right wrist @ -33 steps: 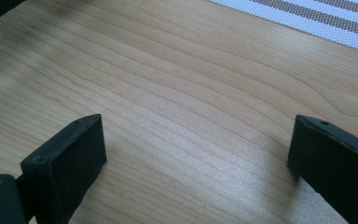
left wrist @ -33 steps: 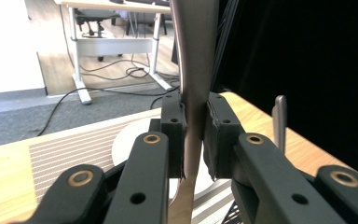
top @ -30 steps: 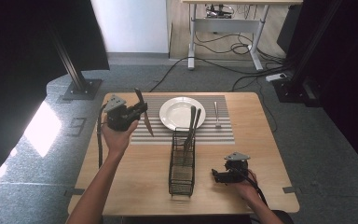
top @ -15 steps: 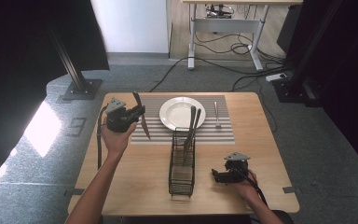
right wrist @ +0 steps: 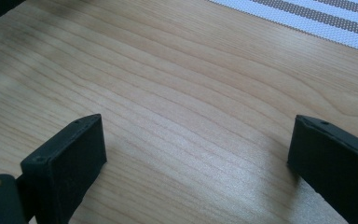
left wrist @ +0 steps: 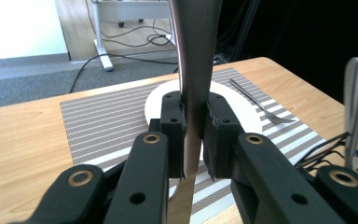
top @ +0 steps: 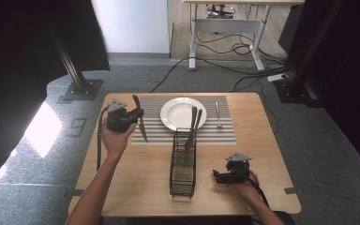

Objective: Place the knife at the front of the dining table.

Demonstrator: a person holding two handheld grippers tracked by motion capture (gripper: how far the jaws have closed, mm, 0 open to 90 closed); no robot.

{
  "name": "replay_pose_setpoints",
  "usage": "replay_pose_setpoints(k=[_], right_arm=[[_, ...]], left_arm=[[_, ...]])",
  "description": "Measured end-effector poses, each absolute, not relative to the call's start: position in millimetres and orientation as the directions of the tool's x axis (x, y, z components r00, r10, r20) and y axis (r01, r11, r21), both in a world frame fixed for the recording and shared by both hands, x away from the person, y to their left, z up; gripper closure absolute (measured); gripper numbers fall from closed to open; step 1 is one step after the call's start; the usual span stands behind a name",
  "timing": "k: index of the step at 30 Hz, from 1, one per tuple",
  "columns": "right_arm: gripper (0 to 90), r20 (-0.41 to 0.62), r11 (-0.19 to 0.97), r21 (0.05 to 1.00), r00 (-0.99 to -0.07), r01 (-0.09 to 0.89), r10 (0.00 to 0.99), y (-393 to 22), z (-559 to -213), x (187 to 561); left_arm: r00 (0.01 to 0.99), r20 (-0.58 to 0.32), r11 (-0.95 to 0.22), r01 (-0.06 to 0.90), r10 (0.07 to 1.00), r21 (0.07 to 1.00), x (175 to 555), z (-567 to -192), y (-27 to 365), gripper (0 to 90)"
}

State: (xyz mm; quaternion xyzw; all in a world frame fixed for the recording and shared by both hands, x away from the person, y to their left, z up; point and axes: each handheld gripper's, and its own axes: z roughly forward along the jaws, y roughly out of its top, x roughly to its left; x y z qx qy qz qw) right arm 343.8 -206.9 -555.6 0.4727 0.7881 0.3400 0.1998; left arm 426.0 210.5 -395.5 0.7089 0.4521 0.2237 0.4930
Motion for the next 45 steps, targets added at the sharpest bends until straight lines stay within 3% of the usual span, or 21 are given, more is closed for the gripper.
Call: replay_pose_setpoints(k=[17,45], right_arm=[[4.0,0.006,0.322,0.725,-0.473,0.609,0.881,-207.0,-555.8,343.9],[4.0,0.01,0.323,0.724,-0.477,0.609,0.879,-207.1,-555.7,344.4]], left_arm=[[0.467,-0.117,-0.147,0.49,0.876,0.859,437.0,-426.5,206.4,79.5],[0.425,-0.112,-0.137,0.513,0.898,0.847,485.2,-436.8,188.5,79.7]])
